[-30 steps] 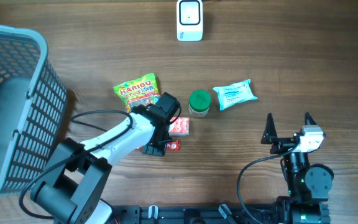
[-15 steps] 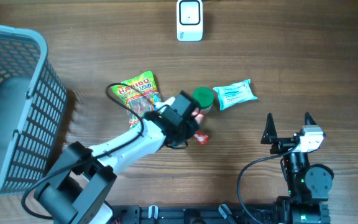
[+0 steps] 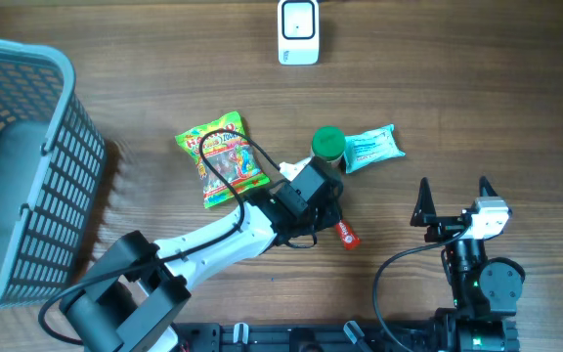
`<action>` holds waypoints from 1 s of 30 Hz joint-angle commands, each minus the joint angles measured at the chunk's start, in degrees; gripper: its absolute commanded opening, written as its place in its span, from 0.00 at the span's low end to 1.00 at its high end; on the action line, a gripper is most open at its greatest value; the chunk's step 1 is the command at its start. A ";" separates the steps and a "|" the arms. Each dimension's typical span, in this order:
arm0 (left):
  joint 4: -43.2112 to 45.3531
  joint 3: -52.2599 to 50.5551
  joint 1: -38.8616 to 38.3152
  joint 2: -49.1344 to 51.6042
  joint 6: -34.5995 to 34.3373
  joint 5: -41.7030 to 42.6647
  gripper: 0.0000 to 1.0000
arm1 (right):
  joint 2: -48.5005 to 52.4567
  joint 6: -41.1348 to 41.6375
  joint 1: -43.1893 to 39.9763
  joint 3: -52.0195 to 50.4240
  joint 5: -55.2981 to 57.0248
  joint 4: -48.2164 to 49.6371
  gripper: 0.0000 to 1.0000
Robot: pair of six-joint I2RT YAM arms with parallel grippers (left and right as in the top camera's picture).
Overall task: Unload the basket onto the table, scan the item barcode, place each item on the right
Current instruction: 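Withdraw the left gripper back toward the basket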
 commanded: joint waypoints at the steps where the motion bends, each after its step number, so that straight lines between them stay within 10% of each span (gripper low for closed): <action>1: -3.39 2.34 -0.15 -4.52 3.85 -7.87 0.43 | -0.35 0.37 -0.09 -0.07 -0.44 0.17 1.00; 4: -11.74 6.86 1.09 -10.60 12.13 -23.32 1.00 | -0.35 0.37 -0.09 -0.07 -0.44 0.20 1.00; 18: -9.16 53.00 33.03 -20.00 50.27 -36.48 1.00 | -0.35 0.37 -0.09 -0.07 -0.44 0.17 1.00; 23: -9.77 66.42 34.71 -20.35 67.04 -50.51 1.00 | -0.35 0.35 -0.09 -0.07 -0.44 0.17 1.00; 30: -18.23 66.55 34.73 -24.35 70.51 -53.02 1.00 | -0.35 0.37 -0.09 -0.07 -0.44 0.20 1.00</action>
